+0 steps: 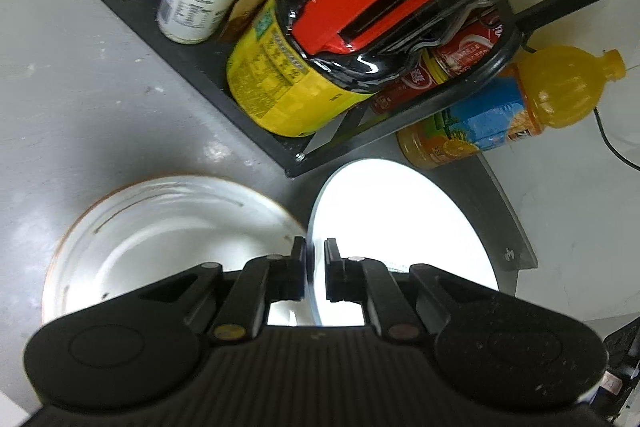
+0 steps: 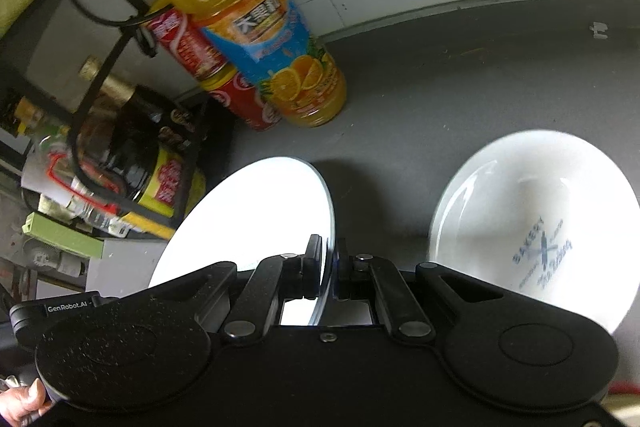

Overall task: Organize plates and bowls
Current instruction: 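Lift the 'Sweet' plate with both grippers over the gold-rimmed plate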

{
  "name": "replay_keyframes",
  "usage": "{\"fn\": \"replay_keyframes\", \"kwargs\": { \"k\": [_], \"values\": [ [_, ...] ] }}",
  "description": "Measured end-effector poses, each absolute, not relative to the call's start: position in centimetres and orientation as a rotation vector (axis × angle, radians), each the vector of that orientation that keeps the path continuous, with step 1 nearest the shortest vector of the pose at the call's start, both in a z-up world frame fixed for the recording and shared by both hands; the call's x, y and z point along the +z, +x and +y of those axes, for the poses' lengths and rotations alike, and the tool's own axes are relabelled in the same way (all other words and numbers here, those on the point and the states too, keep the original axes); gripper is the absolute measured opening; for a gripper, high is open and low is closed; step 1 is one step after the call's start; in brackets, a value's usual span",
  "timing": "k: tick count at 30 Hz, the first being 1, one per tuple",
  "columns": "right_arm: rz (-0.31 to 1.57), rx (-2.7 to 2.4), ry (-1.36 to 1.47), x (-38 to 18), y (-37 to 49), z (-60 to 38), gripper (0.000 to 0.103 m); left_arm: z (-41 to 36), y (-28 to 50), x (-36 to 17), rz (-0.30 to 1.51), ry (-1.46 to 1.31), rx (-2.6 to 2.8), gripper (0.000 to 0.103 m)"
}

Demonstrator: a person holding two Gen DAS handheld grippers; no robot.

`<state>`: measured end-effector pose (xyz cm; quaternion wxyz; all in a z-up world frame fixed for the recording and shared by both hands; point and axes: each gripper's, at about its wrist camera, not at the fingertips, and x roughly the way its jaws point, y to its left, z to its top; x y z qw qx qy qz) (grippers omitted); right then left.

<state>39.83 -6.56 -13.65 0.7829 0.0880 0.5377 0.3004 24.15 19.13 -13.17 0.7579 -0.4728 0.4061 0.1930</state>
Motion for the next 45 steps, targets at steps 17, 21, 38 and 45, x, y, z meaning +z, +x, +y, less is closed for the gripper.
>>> {"fn": "replay_keyframes", "kwargs": {
  "k": [17,21,38,45],
  "values": [
    [1.160,0.651,0.195,-12.5,32.6,-5.5,0.005,19.8,17.2,-12.4,0.890,-1.011,0.428,0.006],
    [1.166,0.649,0.186,-12.8,31.2,-4.9,0.005,20.2,16.0,-12.6,0.897,-1.014,0.435,0.006],
    [1.215,0.635,0.123,-14.0,28.9,-2.7,0.006,21.4,12.4,-15.5,0.949,-1.045,0.468,0.006],
    [1.226,0.636,0.130,-14.5,29.2,-2.1,0.004,21.8,12.3,-16.1,0.972,-1.040,0.480,0.006]
  ]
}}
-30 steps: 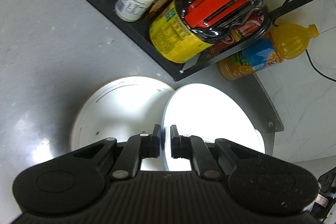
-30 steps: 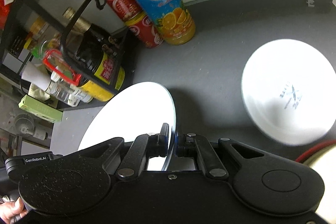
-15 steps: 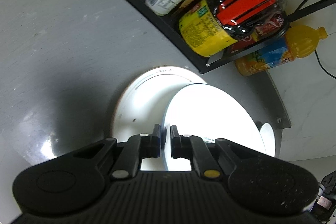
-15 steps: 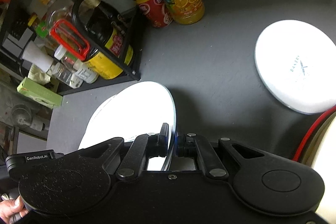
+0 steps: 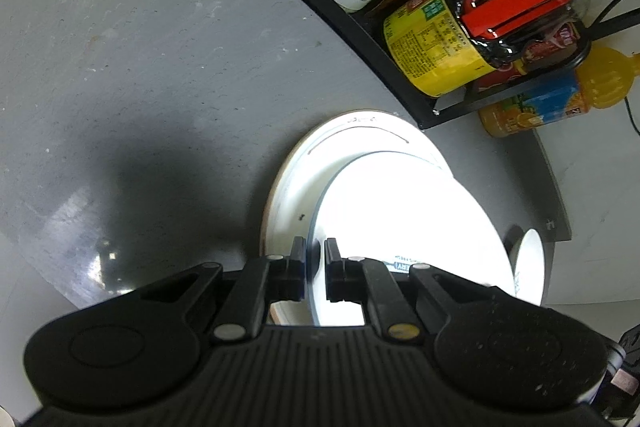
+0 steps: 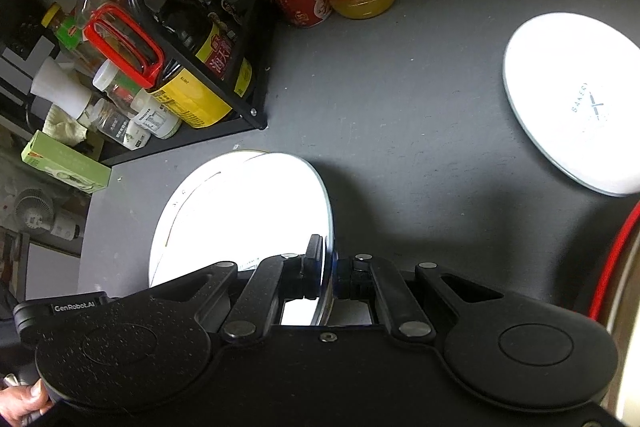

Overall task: Organize plates and bowls
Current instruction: 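Lift the 'Sweet' plate with both grippers over the gold-rimmed plate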

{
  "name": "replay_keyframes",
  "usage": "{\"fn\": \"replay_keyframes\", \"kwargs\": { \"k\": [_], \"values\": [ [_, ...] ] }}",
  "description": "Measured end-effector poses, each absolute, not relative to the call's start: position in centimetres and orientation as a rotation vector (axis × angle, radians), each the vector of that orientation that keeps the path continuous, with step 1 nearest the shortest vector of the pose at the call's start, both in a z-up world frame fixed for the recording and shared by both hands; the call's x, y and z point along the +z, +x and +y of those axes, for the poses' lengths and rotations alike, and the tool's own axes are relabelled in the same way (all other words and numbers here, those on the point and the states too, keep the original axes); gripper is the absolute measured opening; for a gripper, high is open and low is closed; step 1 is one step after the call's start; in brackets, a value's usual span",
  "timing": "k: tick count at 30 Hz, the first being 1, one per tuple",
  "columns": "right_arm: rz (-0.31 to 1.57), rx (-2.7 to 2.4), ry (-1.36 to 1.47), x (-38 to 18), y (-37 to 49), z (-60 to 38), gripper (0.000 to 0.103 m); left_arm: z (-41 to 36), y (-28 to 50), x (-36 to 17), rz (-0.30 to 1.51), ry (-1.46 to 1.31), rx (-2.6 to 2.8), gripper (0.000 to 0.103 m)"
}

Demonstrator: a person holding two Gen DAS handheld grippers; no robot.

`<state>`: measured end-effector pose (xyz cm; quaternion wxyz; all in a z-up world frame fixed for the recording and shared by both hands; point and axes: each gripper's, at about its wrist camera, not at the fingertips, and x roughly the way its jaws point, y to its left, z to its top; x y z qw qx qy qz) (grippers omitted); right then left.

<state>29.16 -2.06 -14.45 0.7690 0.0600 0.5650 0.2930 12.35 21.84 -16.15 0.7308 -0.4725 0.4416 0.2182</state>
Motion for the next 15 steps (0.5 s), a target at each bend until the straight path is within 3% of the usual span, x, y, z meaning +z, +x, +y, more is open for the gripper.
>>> {"fn": "replay_keyframes", "kwargs": {
  "k": [15],
  "values": [
    [1.221,0.630,0.138,-14.6,29.3,-1.6,0.005,21.8,13.6,-15.5,1.046,-0.971,0.519,0.008]
  ]
}}
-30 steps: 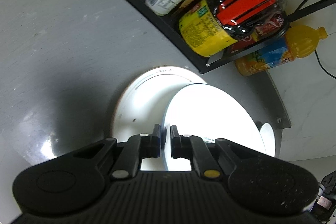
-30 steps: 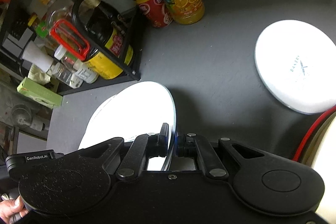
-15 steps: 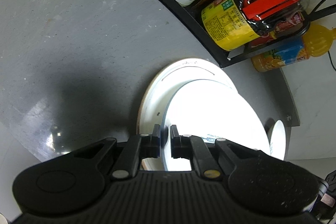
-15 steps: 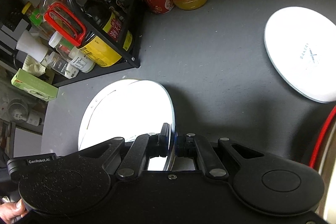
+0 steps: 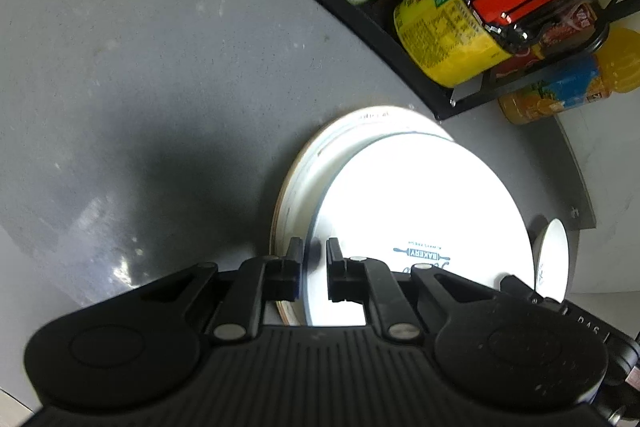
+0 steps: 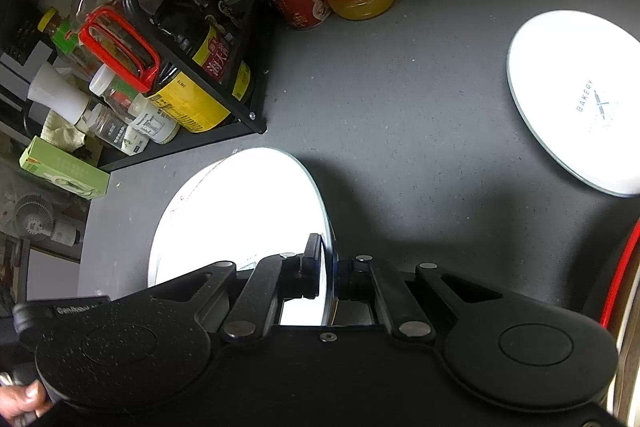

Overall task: Organize plates and bowls
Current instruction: 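Lift the 'Sweet' plate with both grippers over the gold-rimmed plate, then lower the 'Sweet' plate onto the gold-rimmed plate and open both grippers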

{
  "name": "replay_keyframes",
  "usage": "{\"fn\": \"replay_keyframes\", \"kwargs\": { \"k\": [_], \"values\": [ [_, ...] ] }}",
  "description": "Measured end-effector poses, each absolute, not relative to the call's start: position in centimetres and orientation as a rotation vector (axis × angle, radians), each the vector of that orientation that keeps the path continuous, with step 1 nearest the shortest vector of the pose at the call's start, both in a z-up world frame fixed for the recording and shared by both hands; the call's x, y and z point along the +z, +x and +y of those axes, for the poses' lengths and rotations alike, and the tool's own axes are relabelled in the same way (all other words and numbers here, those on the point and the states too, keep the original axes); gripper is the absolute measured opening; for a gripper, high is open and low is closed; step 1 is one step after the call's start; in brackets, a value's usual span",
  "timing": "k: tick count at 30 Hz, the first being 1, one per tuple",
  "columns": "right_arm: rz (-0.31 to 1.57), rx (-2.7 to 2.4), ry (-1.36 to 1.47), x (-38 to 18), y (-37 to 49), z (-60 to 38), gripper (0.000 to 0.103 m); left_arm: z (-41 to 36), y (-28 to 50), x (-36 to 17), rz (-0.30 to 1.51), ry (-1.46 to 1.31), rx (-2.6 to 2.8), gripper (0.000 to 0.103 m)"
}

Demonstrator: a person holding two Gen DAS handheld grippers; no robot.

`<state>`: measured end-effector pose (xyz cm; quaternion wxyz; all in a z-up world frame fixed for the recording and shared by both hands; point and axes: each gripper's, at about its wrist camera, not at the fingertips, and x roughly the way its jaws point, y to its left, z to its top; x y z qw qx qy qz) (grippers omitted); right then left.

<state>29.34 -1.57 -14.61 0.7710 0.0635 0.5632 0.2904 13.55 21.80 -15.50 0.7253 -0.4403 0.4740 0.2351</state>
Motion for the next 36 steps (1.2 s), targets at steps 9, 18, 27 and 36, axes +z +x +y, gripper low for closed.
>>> {"fn": "replay_keyframes", "kwargs": {
  "k": [9,18,27,36],
  "values": [
    [1.217,0.638,0.138,-14.8,29.5,-1.4,0.006,22.6,13.4,-13.5,1.027,-0.939,0.528,0.020],
    [1.217,0.624,0.076,-15.7,29.4,-0.8,0.009,22.4,13.9,-15.3,1.080,-0.916,0.573,0.042],
    [1.232,0.644,0.051,-16.5,29.8,0.4,0.010,23.0,13.8,-16.5,1.062,-0.920,0.618,0.042],
    [1.248,0.657,0.041,-17.3,29.8,0.9,0.012,23.5,13.5,-16.3,1.052,-0.914,0.644,0.042]
  ]
}}
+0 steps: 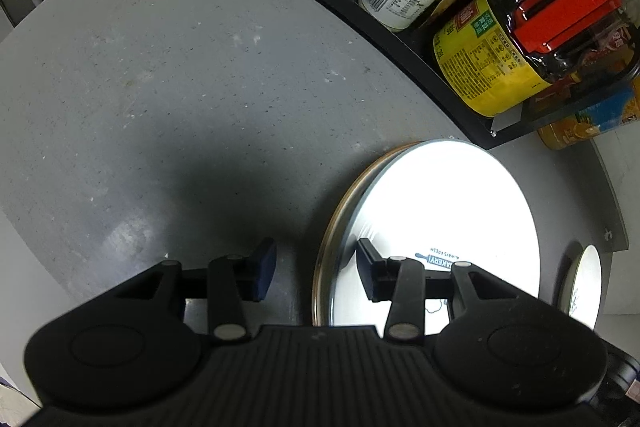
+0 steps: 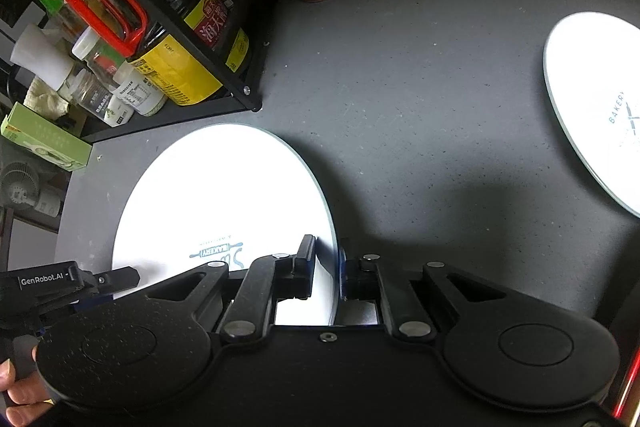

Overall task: Organize plates and bowls
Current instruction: 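Lower the 'Sweet' plate onto the gold-rimmed plate and open both grippers, then move both grippers to the small white 'BAKERY' plate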

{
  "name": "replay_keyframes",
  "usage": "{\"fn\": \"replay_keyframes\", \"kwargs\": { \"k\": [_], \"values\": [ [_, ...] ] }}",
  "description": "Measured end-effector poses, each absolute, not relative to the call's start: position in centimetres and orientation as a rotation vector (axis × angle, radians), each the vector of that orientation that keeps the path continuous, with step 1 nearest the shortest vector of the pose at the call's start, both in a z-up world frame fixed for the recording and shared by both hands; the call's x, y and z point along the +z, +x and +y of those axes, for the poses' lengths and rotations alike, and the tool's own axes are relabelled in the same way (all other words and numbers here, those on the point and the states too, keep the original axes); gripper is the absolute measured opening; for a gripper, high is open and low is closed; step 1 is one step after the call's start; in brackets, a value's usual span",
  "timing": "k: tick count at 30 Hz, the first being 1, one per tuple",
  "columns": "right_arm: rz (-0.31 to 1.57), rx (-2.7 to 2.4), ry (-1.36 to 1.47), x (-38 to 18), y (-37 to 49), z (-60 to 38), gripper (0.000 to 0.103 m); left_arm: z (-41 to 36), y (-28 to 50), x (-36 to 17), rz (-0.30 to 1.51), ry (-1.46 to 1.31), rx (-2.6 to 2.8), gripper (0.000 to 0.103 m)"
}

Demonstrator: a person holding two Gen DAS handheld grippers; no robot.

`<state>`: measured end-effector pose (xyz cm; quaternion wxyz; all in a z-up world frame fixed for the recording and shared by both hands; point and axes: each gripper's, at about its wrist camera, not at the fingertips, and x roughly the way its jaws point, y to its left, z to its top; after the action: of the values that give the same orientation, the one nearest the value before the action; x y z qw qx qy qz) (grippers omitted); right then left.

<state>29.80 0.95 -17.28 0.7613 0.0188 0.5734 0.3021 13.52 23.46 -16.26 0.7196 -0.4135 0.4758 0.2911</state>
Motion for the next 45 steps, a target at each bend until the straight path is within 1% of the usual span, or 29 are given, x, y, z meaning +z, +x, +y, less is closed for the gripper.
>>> {"fn": "replay_keyframes", "kwargs": {
  "k": [1,3,5,7,10,11,12,13,14,15,16,18,22,30,38,45],
  "values": [
    [1.252,0.656,0.038,-17.3,29.8,1.0,0.012,23.4,13.6,-16.2,1.054,-0.907,0.649,0.042],
    [1.256,0.650,0.032,-17.0,29.7,0.9,0.017,23.1,13.8,-15.9,1.064,-0.888,0.666,0.042],
    [1.240,0.660,0.036,-16.5,29.5,0.6,0.026,22.8,14.0,-15.5,1.074,-0.871,0.672,0.042],
    [1.220,0.667,0.052,-15.9,29.3,0.2,0.044,22.7,14.0,-15.0,1.059,-0.871,0.651,0.042],
    [1.187,0.657,0.069,-15.0,29.2,-0.5,0.056,22.1,14.2,-14.0,1.041,-0.843,0.633,0.045],
    [1.170,0.651,0.074,-14.6,29.0,-0.8,0.058,21.8,14.1,-13.6,1.027,-0.833,0.630,0.049],
    [1.158,0.645,0.080,-14.4,29.0,-1.0,0.064,21.6,14.1,-13.3,1.012,-0.824,0.627,0.053],
    [1.143,0.635,0.089,-14.1,29.0,-1.3,0.074,21.3,14.0,-12.9,0.998,-0.814,0.624,0.056],
    [1.123,0.622,0.102,-13.7,28.9,-1.7,0.079,21.1,14.1,-12.6,0.982,-0.801,0.621,0.061],
    [1.104,0.614,0.115,-13.5,28.9,-2.1,0.087,20.8,14.3,-12.2,0.966,-0.787,0.614,0.067],
    [1.084,0.608,0.129,-13.2,28.8,-2.6,0.092,20.5,14.4,-11.8,0.956,-0.775,0.607,0.070],
    [1.050,0.605,0.142,-12.6,28.5,-3.3,0.099,19.9,14.7,-11.2,0.950,-0.756,0.582,0.078],
    [0.995,0.621,0.141,-11.6,27.7,-4.6,0.103,18.8,15.4,-10.1,0.964,-0.721,0.524,0.083],
    [0.936,0.580,0.183,-9.5,26.3,-8.2,0.103,15.9,16.3,-7.9,0.933,-0.665,0.428,0.090],
    [0.886,0.534,0.200,-7.5,25.2,-11.5,0.103,12.7,17.9,-7.5,0.934,-0.611,0.360,0.091],
    [0.879,0.452,0.222,-7.1,25.9,-15.1,0.103,10.3,19.9,-6.9,0.940,-0.576,0.293,0.091]
  ]
}}
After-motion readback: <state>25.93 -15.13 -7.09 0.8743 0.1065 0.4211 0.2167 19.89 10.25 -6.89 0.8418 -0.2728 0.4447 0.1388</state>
